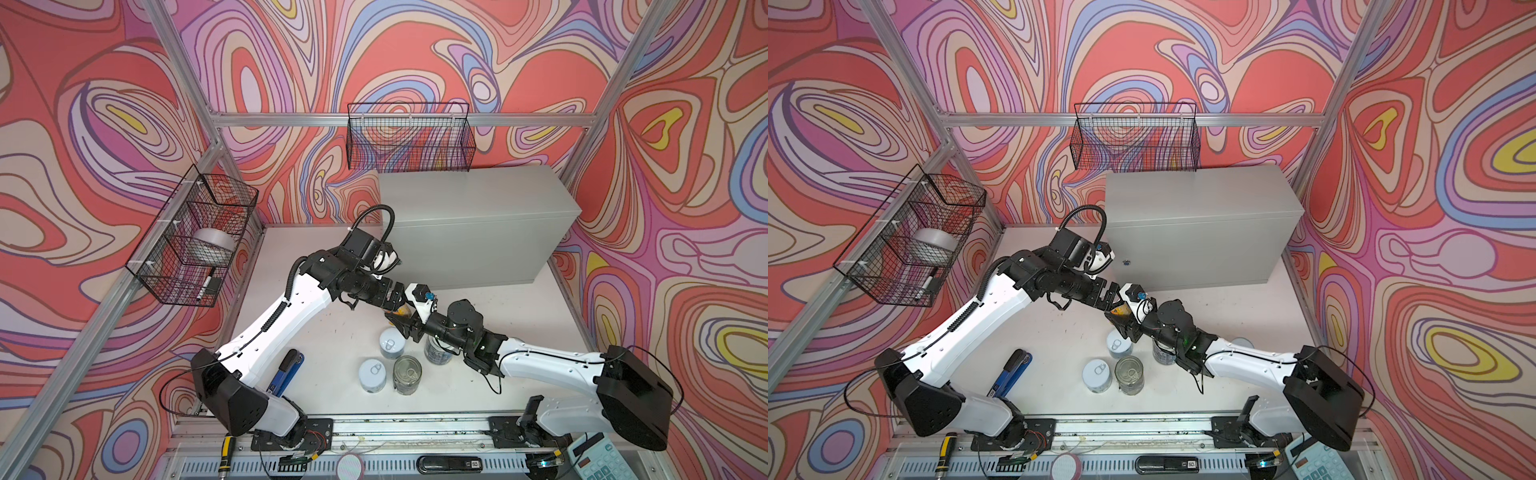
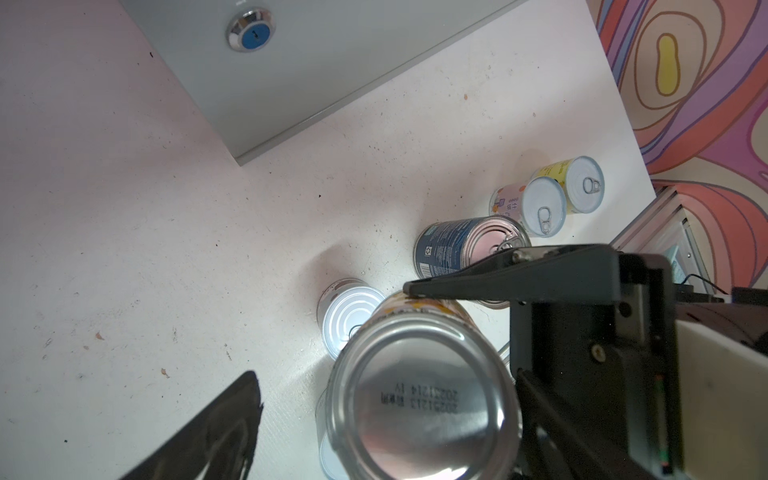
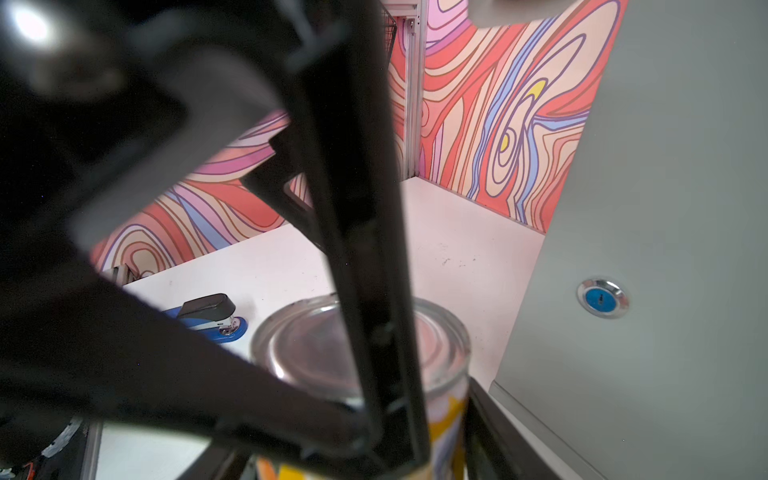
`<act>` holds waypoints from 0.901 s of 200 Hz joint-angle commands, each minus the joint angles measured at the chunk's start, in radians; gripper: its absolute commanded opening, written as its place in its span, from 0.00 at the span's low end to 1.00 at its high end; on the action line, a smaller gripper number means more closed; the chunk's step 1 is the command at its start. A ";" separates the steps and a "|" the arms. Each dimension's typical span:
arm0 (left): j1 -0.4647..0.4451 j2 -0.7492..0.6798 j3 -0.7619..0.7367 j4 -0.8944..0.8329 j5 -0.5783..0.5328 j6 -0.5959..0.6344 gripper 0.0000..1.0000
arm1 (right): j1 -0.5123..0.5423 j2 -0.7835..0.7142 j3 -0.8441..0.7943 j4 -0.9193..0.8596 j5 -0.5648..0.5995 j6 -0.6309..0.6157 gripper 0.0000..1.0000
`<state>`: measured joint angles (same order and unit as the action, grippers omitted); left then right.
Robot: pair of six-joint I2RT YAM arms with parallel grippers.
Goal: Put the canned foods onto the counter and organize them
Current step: 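Close the right gripper on the yellow can and open the left gripper, then raise the yellow can over the cabinet with the right gripper while the left withdraws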
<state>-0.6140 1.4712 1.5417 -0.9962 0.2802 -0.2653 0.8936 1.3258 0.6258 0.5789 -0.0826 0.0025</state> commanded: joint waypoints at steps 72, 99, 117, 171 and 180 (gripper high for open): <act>0.054 -0.055 -0.061 0.075 0.001 -0.048 1.00 | 0.008 -0.067 -0.013 0.027 0.038 -0.018 0.47; 0.059 -0.086 -0.061 0.079 -0.043 -0.055 1.00 | 0.008 -0.076 -0.012 0.022 0.039 -0.018 0.47; 0.070 -0.105 -0.060 0.079 -0.078 -0.065 1.00 | 0.008 -0.080 -0.012 0.016 0.044 -0.018 0.48; 0.090 -0.141 -0.086 0.115 -0.154 -0.110 1.00 | 0.007 -0.104 -0.020 0.004 0.061 -0.015 0.47; 0.094 -0.146 -0.093 0.124 -0.164 -0.115 1.00 | 0.008 -0.111 -0.020 0.000 0.077 -0.010 0.47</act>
<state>-0.5301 1.3453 1.4754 -0.9016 0.1787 -0.3470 0.8982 1.2633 0.6067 0.5243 -0.0406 -0.0105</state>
